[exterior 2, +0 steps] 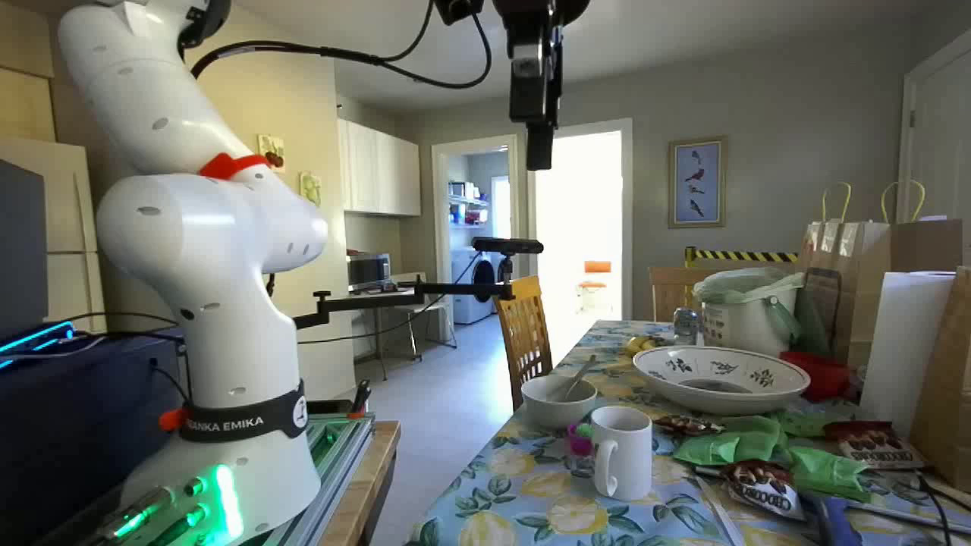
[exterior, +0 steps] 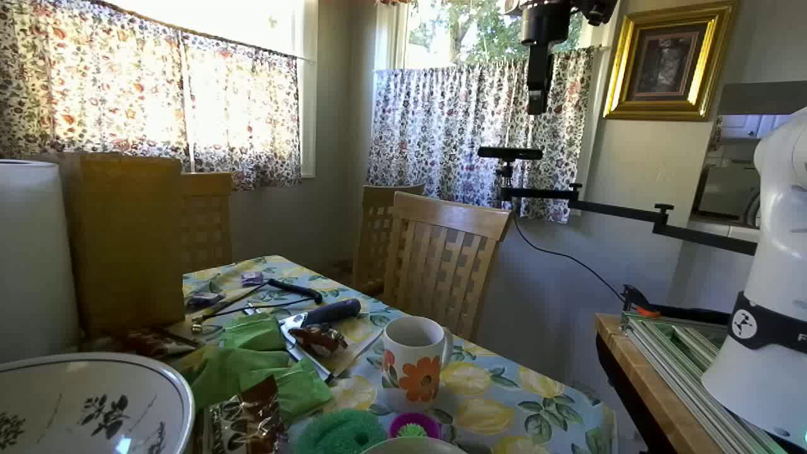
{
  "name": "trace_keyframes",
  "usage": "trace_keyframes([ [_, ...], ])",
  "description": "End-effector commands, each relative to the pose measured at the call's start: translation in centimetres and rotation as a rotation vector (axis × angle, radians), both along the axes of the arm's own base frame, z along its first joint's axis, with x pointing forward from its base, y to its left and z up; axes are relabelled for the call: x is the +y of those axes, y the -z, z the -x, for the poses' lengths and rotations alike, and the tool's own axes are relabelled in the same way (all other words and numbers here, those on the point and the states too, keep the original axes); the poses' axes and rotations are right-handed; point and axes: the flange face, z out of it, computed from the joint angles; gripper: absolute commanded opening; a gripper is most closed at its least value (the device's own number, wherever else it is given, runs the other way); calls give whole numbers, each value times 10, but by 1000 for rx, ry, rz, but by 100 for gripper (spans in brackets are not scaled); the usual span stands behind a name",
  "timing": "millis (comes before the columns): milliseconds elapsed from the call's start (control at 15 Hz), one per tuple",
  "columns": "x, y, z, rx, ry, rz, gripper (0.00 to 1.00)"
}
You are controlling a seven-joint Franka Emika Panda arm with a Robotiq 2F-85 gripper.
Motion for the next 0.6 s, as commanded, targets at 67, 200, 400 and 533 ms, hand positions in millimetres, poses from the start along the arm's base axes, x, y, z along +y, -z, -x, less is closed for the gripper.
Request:
trace_keyframes([
  [67,0,-1,0,1,0,0,100],
  [200,0,-1,0,1,0,0,100],
  [400,2,3,-11,55,16,-37,100],
  [533,4,13,-28,106,41,-98,100],
])
